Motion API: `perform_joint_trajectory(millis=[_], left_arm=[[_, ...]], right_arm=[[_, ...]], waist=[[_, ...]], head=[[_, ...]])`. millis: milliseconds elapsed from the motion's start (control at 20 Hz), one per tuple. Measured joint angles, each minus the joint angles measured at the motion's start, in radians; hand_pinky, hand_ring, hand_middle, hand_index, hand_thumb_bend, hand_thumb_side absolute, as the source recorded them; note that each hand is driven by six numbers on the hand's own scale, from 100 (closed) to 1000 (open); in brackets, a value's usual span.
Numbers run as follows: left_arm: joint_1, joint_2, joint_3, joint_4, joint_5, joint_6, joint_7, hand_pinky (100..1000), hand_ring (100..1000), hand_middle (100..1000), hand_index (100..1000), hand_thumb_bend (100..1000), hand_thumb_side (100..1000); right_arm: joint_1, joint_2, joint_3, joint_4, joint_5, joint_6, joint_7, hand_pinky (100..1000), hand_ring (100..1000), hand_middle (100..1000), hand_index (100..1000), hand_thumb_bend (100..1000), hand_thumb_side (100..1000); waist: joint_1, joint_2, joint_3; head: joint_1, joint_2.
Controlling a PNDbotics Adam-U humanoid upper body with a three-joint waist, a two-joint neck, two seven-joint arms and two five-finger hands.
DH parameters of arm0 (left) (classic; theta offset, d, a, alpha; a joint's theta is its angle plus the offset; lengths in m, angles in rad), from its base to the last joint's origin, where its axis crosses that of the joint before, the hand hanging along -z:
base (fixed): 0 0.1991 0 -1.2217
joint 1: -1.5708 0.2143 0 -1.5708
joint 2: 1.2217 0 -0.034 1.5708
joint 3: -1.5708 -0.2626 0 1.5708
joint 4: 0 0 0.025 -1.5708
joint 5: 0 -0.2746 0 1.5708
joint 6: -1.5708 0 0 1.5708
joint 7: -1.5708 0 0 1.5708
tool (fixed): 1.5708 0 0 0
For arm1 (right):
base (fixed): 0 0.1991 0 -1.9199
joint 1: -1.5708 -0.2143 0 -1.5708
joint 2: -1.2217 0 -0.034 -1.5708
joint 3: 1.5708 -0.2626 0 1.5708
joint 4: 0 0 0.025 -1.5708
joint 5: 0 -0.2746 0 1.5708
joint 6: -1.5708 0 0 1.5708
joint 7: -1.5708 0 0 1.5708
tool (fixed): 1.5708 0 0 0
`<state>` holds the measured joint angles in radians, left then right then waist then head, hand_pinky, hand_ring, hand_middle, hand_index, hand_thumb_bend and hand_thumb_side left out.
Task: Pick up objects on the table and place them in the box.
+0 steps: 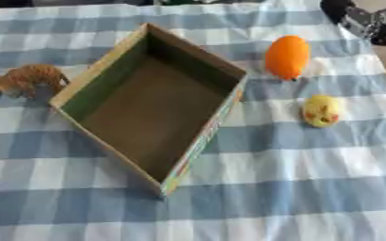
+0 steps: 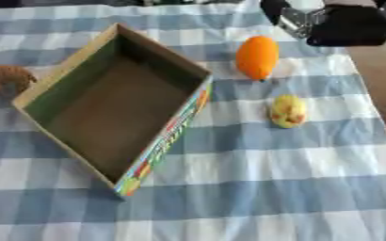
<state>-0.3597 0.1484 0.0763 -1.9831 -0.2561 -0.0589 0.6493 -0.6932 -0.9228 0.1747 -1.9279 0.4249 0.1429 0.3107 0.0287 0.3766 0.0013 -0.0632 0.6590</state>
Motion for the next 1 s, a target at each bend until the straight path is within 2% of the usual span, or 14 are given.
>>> perform_joint_trajectory(millis=[250,500,600,650,700,800,1000], left_arm=[[0.000,0.000,-0.003,0.000,0.001,0.002,-0.003,476,607,578,773,100,899],[0.000,0.000,-0.005,0.000,0.001,0.002,-0.003,476,607,578,772,100,900],[0.000,0.000,-0.005,0.000,0.001,0.002,-0.003,476,607,578,772,100,900],[0.000,0.000,-0.005,0.000,0.001,0.002,-0.003,476,607,578,772,100,900],[0.000,0.000,-0.005,0.000,0.001,0.002,-0.003,476,607,578,772,100,900],[0.000,0.000,-0.005,0.000,0.001,0.002,-0.003,476,607,578,772,100,899],[0.000,0.000,-0.005,0.000,0.001,0.002,-0.003,477,607,578,772,100,899]], right_arm=[[-0.012,-0.018,0.036,0.037,0.001,-0.010,0.043,774,893,771,851,483,757],[-0.014,-0.023,0.054,0.057,0.002,-0.020,0.119,796,919,790,879,562,572],[-0.008,-0.024,0.054,0.060,-0.007,-0.024,0.158,797,920,791,880,565,562],[-0.006,-0.025,0.054,0.060,-0.014,-0.025,0.175,803,927,799,889,580,504],[-0.002,-0.027,0.054,0.060,-0.021,-0.026,0.192,803,927,799,889,580,504],[0.009,-0.034,0.053,0.060,-0.033,-0.028,0.224,811,938,812,902,594,444],[0.035,-0.042,0.047,0.060,-0.054,-0.031,0.285,818,951,825,916,602,402]], waist=[[-0.001,0.000,0.003],[-0.004,0.000,0.006],[-0.004,0.000,0.005],[-0.005,0.000,0.005],[-0.006,0.000,0.005],[-0.006,0.000,0.005],[-0.006,0.000,0.005]], head=[[0.000,0.000],[0.000,-0.001],[0.000,-0.001],[0.001,-0.002],[0.001,-0.002],[0.003,-0.002],[0.005,-0.008]])
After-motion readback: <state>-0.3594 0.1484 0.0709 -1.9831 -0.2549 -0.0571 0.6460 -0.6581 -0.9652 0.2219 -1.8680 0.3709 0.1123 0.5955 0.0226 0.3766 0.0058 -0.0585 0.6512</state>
